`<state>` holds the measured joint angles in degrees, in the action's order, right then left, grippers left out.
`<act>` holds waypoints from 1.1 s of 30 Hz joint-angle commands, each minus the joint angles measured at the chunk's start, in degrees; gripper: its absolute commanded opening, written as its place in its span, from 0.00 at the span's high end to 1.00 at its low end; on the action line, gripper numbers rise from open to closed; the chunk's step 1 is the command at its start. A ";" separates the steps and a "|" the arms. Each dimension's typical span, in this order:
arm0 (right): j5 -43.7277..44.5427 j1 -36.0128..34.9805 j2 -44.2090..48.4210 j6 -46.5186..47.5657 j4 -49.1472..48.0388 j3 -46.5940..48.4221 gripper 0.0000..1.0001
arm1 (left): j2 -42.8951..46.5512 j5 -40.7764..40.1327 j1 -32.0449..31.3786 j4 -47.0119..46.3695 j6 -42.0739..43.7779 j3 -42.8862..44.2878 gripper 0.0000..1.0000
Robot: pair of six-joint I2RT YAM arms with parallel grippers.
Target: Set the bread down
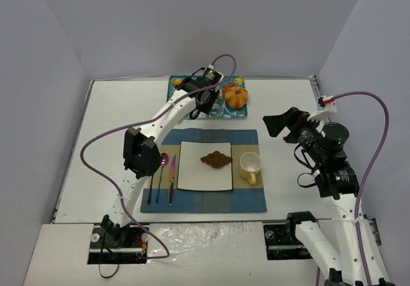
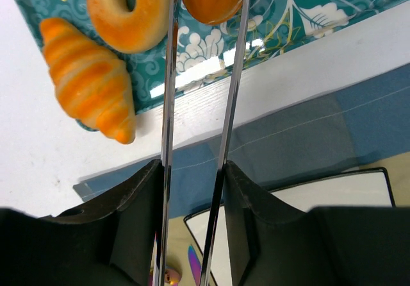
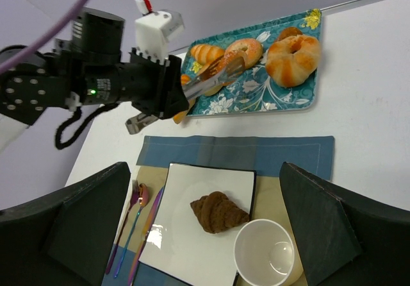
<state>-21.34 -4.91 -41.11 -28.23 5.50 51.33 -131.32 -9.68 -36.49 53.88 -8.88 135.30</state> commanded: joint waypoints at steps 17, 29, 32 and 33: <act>-0.28 -0.10 -2.16 0.07 -7.22 -0.37 0.00 | 43.00 -5.53 -8.23 -6.80 -9.15 -41.91 0.77; -0.72 -0.45 -3.43 -0.42 -9.05 -2.02 0.00 | 57.54 -9.42 -15.83 -3.83 -18.19 -60.11 0.76; -0.72 -0.54 -3.62 -0.42 -9.26 -2.11 0.00 | 59.28 -9.65 -17.25 -2.86 -20.04 -63.85 0.76; -0.72 -0.54 -3.55 -0.50 -9.28 -2.26 0.00 | 60.06 -9.59 -17.88 -2.67 -20.84 -64.59 0.76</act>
<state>-21.37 -4.97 -44.18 -28.49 2.23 48.78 -75.12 -17.01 -52.57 50.93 -24.99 73.12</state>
